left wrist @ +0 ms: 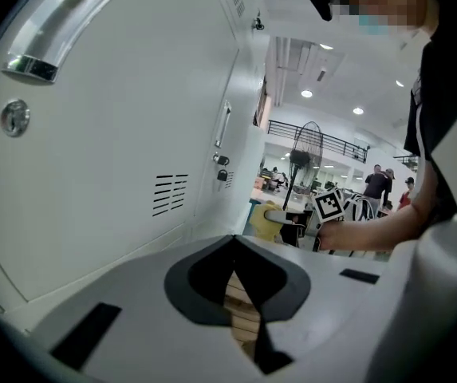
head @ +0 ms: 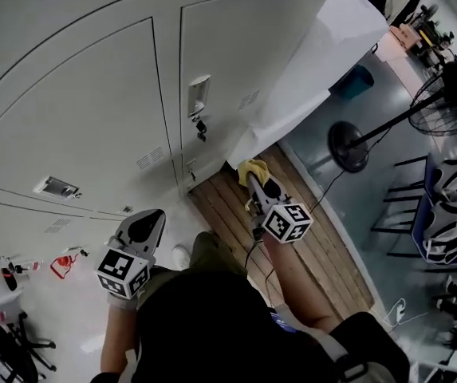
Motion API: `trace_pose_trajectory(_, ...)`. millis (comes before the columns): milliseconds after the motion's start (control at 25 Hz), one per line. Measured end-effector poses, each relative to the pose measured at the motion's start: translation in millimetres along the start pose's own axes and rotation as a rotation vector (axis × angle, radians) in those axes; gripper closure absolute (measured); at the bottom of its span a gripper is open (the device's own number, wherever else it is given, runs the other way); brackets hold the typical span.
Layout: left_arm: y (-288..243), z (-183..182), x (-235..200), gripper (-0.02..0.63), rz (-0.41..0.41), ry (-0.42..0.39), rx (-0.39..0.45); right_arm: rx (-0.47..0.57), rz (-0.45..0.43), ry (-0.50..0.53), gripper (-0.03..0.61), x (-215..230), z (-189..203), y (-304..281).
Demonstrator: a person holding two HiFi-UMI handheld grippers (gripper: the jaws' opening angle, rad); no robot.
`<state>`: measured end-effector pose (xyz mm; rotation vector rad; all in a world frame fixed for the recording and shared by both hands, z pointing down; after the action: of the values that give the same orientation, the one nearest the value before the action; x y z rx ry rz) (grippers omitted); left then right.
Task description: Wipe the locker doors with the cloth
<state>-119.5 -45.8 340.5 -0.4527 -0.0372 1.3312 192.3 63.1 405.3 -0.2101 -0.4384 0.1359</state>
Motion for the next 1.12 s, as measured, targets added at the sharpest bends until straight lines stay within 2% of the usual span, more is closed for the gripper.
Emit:
trace_pose_trajectory(360, -36.9, 5.4, 10.1, 0.604, -0.146, 0.098, 0.007, -0.082, -0.023, 0.036, 0.466, 64.6, -16.9, -62.2)
trace_pose_trajectory(680, -60.5, 19.6, 27.0, 0.604, -0.267, 0.154, 0.020, -0.149, -0.033, 0.097, 0.466, 118.8, -26.8, -110.4)
trace_pose_trajectory(1120, -67.4, 35.1, 38.1, 0.604, -0.354, 0.204, 0.016, -0.206, -0.021, 0.158, 0.465, 141.1, -31.5, -159.1)
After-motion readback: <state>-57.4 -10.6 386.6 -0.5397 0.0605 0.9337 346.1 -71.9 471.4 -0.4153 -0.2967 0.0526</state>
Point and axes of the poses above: the fingertips, and each gripper's own axes: y backward along the fingers, x to its right, z out of its underside, the point moved 8 cm from there along y, backward along the fingers, and after that the axes turned 2 degrees about z, right-handed, at the moved point
